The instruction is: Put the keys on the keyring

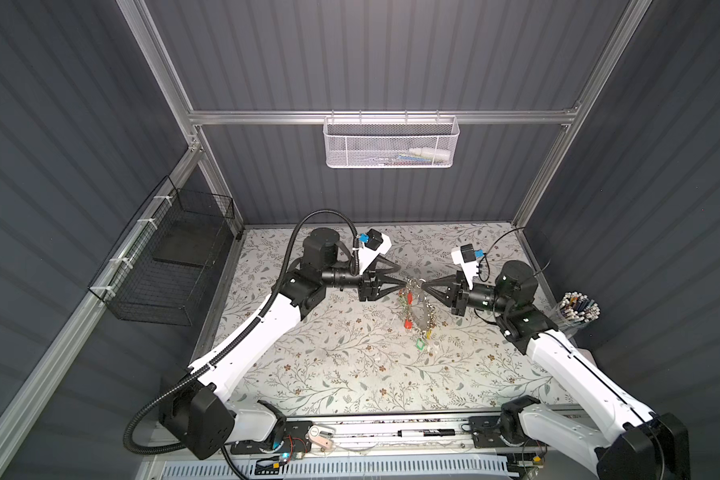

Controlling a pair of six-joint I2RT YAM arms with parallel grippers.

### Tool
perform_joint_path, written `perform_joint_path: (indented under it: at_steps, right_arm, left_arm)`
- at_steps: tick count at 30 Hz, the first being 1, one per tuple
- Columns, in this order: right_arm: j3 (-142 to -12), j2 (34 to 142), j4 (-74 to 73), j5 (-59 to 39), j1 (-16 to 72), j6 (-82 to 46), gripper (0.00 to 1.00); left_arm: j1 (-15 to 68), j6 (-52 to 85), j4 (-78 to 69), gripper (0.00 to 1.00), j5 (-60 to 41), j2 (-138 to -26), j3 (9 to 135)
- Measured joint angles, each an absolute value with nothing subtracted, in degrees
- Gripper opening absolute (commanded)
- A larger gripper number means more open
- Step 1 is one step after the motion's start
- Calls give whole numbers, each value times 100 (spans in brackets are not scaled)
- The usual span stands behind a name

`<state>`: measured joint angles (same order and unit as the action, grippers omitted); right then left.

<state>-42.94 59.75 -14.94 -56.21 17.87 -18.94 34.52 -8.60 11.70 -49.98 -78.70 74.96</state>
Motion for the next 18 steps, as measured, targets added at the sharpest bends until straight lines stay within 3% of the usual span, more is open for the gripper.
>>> perform_joint_path:
  at_steps: [9,18]
  right_arm:
    - [-4322,6027,-1260,-5638,1907,-1601,0]
    - [-4322,6049,-1219,-5684,1962,-1546,0]
  left_arm:
    - [3686,-2150,3461,47,-4873,-8851,8949]
    - [3795,-2519,4158,44,-4733,-9157,9450]
